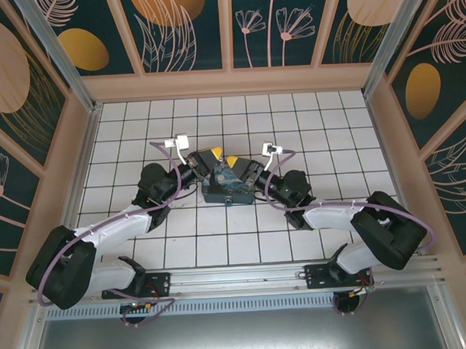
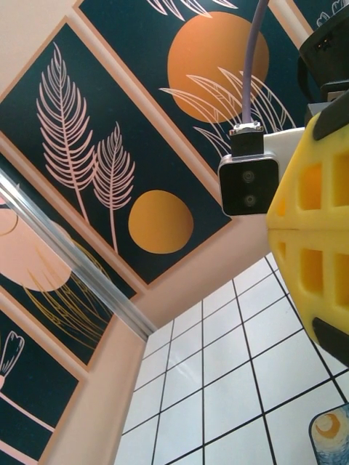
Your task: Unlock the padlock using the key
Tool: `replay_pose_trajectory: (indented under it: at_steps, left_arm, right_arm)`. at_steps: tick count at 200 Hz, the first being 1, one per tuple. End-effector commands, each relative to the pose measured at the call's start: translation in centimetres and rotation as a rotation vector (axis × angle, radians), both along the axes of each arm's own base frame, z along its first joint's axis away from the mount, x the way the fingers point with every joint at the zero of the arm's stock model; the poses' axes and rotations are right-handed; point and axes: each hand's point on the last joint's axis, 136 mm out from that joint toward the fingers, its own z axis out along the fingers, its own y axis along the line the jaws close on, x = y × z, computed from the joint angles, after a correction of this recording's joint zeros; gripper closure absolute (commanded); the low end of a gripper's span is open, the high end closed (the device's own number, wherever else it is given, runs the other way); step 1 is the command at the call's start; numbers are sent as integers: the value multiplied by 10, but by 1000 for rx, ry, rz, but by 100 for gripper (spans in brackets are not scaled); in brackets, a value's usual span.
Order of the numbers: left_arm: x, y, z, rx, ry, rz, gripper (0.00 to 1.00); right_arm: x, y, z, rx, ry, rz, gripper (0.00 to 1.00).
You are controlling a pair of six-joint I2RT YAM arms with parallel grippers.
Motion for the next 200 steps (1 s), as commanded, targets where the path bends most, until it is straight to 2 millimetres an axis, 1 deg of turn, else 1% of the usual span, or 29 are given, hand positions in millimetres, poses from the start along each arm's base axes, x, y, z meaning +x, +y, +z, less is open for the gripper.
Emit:
replay_pose_trajectory:
  at_steps: [1, 77, 116, 151, 200]
  left_arm:
    - [-1, 1, 8, -41, -21, 2, 100]
    - [2, 0, 6, -63, -4, 3, 100]
    - [2, 0, 5, -67, 1, 3, 100]
    - [2, 1, 4, -69, 4, 8, 100]
    - [3, 0, 2, -69, 6, 7, 100]
  right_arm:
    - [-9, 5, 33, 91, -83, 39, 58]
    - [-11, 13, 37, 98, -88, 66, 59]
    - [-8, 18, 34, 102, -78, 74, 60]
    - [-7, 22, 31, 111, -70, 88, 68]
    - [-7, 25, 27, 122, -63, 103, 70]
